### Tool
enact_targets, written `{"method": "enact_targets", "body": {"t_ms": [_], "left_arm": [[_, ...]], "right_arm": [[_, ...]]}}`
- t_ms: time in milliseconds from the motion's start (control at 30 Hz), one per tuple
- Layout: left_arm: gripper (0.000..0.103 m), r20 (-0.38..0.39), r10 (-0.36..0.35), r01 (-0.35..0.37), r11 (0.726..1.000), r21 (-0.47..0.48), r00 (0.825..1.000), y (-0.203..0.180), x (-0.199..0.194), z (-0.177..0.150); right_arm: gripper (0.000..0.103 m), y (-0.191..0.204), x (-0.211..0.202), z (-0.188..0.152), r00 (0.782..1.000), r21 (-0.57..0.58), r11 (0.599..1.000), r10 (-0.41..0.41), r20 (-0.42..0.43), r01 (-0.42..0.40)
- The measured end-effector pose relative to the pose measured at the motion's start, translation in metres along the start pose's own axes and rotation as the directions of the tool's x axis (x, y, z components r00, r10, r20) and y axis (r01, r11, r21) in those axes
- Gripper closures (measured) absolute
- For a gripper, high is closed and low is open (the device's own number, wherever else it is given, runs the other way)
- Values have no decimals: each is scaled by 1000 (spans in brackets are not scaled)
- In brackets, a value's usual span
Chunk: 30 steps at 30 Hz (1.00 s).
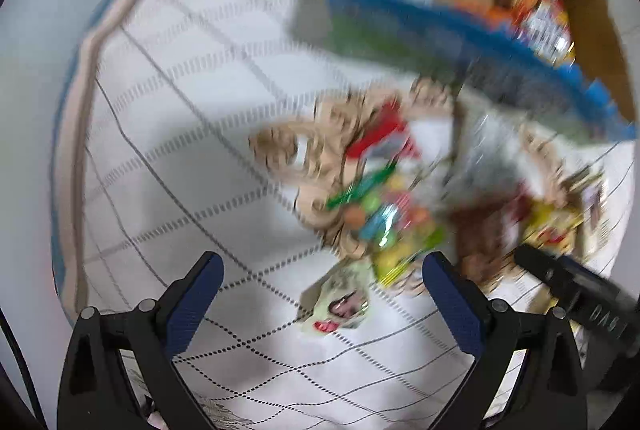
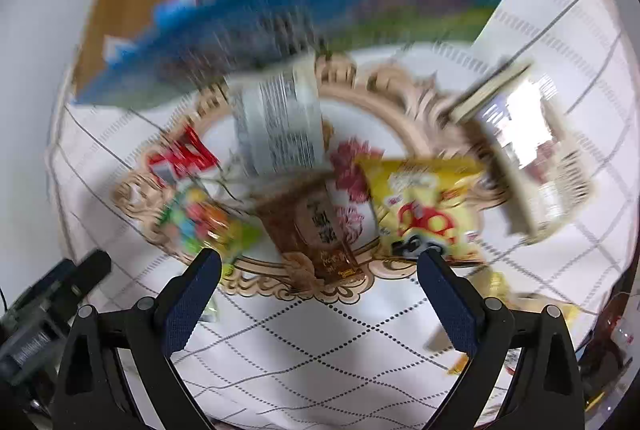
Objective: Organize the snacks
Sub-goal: 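Grasp the pale green snack bag with the left tool while the right tool grasps the brown biscuit pack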
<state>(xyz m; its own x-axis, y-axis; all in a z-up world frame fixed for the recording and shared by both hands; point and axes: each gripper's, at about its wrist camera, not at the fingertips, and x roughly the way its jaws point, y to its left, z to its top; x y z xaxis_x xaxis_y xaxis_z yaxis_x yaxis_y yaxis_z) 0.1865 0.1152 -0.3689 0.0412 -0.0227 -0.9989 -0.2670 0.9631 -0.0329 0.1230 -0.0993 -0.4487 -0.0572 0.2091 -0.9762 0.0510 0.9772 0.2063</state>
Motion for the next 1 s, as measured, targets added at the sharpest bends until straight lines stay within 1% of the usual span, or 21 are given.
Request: {"method": "enact_targets", "body": {"t_ms": [100, 267, 300, 333, 367, 400, 433, 467, 500, 533, 567, 600, 633, 700, 800, 867, 1000], "left_arm": [[1, -52, -2, 4, 999, 42, 999, -4, 23, -10], [1, -114, 34, -18, 990, 139, 993, -21, 54, -19], [4, -117, 44, -25, 987, 158, 992, -25, 59, -21], [14, -118, 52, -31, 984, 177, 992, -28, 62, -23], [23, -118, 74, -50, 979, 199, 990, -32, 66, -25], [38, -117, 94, -67, 974, 215, 989, -34, 68, -27], [45, -115, 99, -70, 971, 229, 988, -35, 69, -30], [48, -110, 92, -64, 970, 233, 990, -36, 69, -33], [57, -107, 92, -65, 970, 234, 990, -37, 68, -35], [63, -104, 89, -62, 971, 233, 991, -37, 67, -39], [64, -103, 83, -58, 972, 228, 991, -38, 66, -42], [65, -103, 81, -56, 973, 223, 991, -38, 66, -46], [66, -102, 82, -57, 974, 220, 991, -36, 66, -51], [66, -109, 77, -53, 976, 210, 991, -32, 66, -60], [66, -110, 77, -54, 979, 198, 991, -20, 63, -79], [66, -111, 83, -59, 977, 202, 990, -19, 61, -93], [66, -121, 88, -62, 977, 203, 989, -14, 65, -117]], "right_arm": [[3, 0, 26, 0, 999, -6, 1000, 0, -46, 0], [3, 5, 56, 2, 994, -40, 999, -18, -104, 14], [4, 6, 60, 3, 993, -46, 999, -21, -113, 16], [5, 8, 64, 4, 993, -51, 999, -20, -118, 14], [8, 11, 69, 6, 992, -63, 998, -25, -124, 18], [12, 13, 73, 7, 991, -73, 997, -37, -130, 28], [13, 15, 78, 7, 989, -83, 996, -48, -139, 37], [15, 16, 82, 7, 987, -92, 994, -64, -145, 51], [19, 18, 85, 6, 986, -104, 992, -83, -145, 68], [23, 20, 86, 3, 984, -119, 989, -107, -143, 91], [34, 22, 86, 1, 981, -137, 983, -140, -134, 122], [41, 23, 85, -3, 980, -155, 979, -156, -126, 135], [41, 23, 84, -7, 979, -159, 978, -157, -127, 136], [42, 18, 84, -24, 978, -146, 982, -142, -155, 119], [42, 7, 82, -55, 973, -142, 984, -134, -189, 108], [42, -2, 82, -84, 968, -129, 987, -120, -221, 93], [42, -16, 85, -131, 958, -86, 994, -91, -270, 70]]}}
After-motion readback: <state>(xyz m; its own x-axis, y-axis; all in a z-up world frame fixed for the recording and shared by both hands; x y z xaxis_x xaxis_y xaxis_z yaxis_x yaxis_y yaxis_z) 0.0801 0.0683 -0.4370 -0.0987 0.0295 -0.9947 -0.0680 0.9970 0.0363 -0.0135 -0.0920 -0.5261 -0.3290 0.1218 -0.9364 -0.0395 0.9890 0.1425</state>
